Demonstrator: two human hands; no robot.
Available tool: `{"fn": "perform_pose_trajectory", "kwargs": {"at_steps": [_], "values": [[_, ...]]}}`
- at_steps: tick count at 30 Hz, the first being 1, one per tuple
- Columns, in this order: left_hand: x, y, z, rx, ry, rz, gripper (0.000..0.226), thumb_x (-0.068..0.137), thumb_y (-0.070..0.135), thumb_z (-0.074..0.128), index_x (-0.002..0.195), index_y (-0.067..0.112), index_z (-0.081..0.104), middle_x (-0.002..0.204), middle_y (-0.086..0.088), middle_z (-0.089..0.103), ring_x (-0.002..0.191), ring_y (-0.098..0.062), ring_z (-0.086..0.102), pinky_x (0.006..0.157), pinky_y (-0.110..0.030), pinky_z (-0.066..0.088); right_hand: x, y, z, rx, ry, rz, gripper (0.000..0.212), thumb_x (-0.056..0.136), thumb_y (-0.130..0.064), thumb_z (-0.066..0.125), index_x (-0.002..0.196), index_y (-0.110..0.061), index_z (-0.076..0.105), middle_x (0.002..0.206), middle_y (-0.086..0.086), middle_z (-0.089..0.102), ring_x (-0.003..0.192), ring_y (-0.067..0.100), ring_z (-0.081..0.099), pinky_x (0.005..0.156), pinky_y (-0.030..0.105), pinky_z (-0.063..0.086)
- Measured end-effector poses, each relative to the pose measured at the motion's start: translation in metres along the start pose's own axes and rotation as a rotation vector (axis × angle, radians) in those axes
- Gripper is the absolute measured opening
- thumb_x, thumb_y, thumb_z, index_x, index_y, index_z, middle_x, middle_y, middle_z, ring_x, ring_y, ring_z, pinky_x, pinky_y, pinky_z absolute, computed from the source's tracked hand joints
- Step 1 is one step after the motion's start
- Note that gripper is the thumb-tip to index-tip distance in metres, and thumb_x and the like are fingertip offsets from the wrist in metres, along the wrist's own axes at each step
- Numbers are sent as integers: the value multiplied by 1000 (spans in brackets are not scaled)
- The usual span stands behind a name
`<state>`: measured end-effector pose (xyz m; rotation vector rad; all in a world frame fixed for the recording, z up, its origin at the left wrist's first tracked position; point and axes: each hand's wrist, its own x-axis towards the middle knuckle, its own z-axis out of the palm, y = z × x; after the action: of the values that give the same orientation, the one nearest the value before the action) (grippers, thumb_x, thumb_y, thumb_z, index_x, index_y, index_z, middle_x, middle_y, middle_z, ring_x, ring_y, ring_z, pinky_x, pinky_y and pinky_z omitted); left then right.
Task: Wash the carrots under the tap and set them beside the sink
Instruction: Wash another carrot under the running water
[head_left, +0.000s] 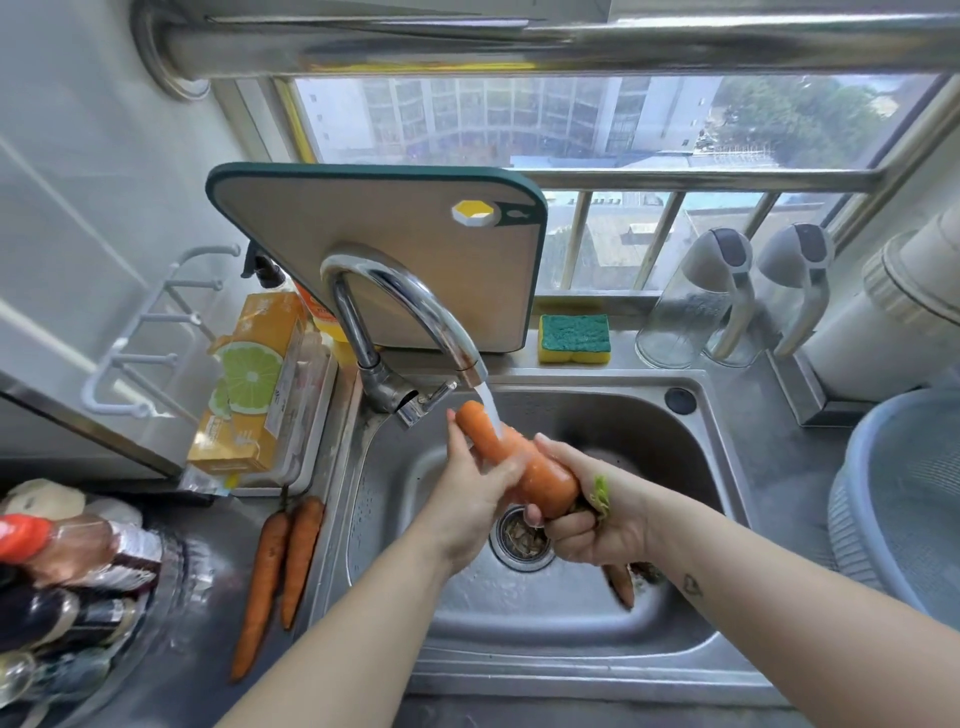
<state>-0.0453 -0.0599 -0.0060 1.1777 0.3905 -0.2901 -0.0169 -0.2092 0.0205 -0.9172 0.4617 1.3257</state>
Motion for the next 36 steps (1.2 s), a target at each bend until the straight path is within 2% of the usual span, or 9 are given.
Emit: {"fn": "perform_pose_trajectory", "kwargs": {"at_steps": [3,7,12,17,21,25,30,33,36], "values": [[-5,-7,0,59,34,28,93,83,11,70,149,28,7,138,-12,48,123,-22,53,104,-50,42,-1,4,-1,-39,14,0,54,85,-62,47,79,-8,53,64,7,54,29,4,27,32,12,19],[-2,-4,13,216,365,61,80,71,51,58,134,12,28,112,-11,61,105,-24,61,98,-50,47,-3,8,7,-333,134,-137,47,89,-56,50,88,-9,54,68,9,57,34,8,29,36,15,21],[10,-1,23,159,509,95,37,95,46,41,108,11,46,86,-9,65,89,-32,65,92,-46,50,-8,12,9,-451,137,-287,43,93,-48,49,95,-5,55,69,11,58,36,8,32,36,16,25],[-3,13,35,-296,326,-130,57,97,53,26,86,3,51,64,-10,64,67,-29,65,72,-41,54,-18,11,-7,-512,149,-288,52,84,-52,56,95,-1,54,66,11,49,39,10,30,38,17,24],[-12,13,30,-274,103,-130,42,99,43,27,106,7,49,93,-14,66,85,-23,66,78,-35,55,-27,6,-24,-408,93,-217,54,81,-53,59,109,-8,54,72,13,52,38,9,28,38,16,21],[-14,13,24,-135,40,-30,26,101,21,35,118,5,45,110,-16,60,102,-25,61,87,-35,53,-28,8,-26,-433,108,-246,52,82,-52,56,111,-8,56,71,13,56,39,9,30,38,17,22],[-11,17,27,-155,206,40,20,101,11,37,120,17,36,103,-8,58,105,-27,57,93,-40,49,-15,14,-18,-1098,566,-608,34,84,-51,62,96,-20,66,81,-2,67,69,13,60,65,37,49],[-9,19,34,-303,278,-2,15,101,12,36,115,8,42,101,-12,56,94,-20,58,84,-34,50,-12,18,-20,-1486,825,-788,41,79,-60,60,106,-30,60,93,-10,68,83,14,63,75,35,50],[-6,21,32,-400,318,-74,19,102,14,37,92,3,50,94,-14,57,85,-18,58,72,-32,50,-7,22,-25,-1692,982,-1071,47,75,-64,57,107,-28,60,95,-13,66,76,15,62,72,31,48]]}}
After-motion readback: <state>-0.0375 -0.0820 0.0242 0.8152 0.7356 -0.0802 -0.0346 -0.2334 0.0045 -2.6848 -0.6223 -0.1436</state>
